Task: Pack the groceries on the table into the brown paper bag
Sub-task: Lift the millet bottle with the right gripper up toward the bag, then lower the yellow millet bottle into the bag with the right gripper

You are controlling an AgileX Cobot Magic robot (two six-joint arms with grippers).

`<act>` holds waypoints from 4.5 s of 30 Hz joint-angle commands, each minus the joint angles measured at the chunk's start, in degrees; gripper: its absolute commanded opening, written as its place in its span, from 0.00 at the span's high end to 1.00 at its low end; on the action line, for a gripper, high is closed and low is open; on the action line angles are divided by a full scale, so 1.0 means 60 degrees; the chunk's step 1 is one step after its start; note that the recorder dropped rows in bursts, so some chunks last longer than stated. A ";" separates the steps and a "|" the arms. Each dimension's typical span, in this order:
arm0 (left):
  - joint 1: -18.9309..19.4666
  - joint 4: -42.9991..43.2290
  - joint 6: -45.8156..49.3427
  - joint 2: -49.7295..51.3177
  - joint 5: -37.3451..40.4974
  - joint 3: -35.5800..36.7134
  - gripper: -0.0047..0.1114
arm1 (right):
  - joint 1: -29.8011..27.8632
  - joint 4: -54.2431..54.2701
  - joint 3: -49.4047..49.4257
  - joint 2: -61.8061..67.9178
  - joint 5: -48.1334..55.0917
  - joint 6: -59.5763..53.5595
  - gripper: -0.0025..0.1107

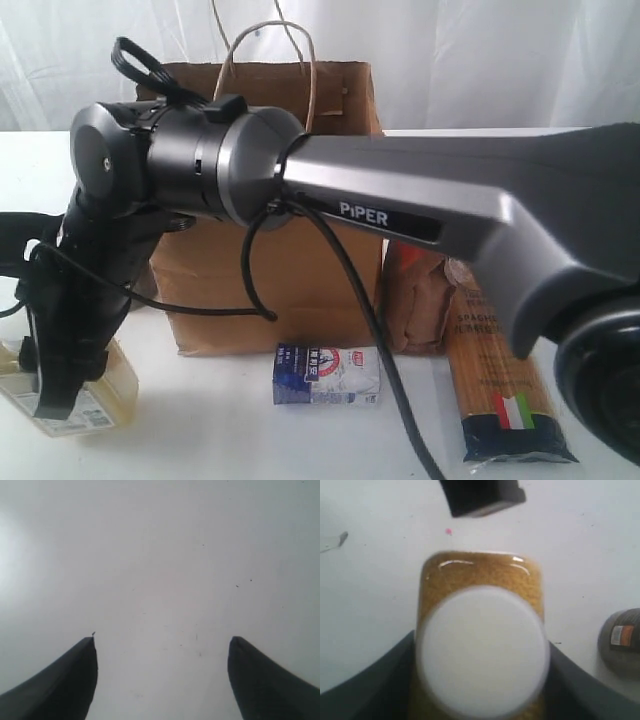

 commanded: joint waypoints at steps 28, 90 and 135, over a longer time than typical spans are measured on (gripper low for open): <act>-0.0013 -0.2356 0.1486 -0.1136 -0.0340 0.0015 0.32 | 0.0185 -0.1754 -0.0097 -0.4735 -0.0303 0.3541 0.98; -0.0013 -0.2725 0.1691 -0.1136 -0.2443 0.0680 0.34 | -0.2617 -0.6062 0.2264 -0.4093 -0.1737 0.9868 0.98; -0.0013 -0.2511 0.1728 -0.1119 -0.2538 0.0680 0.34 | -0.3062 -0.1790 0.1769 -0.4362 -0.2638 0.5895 0.98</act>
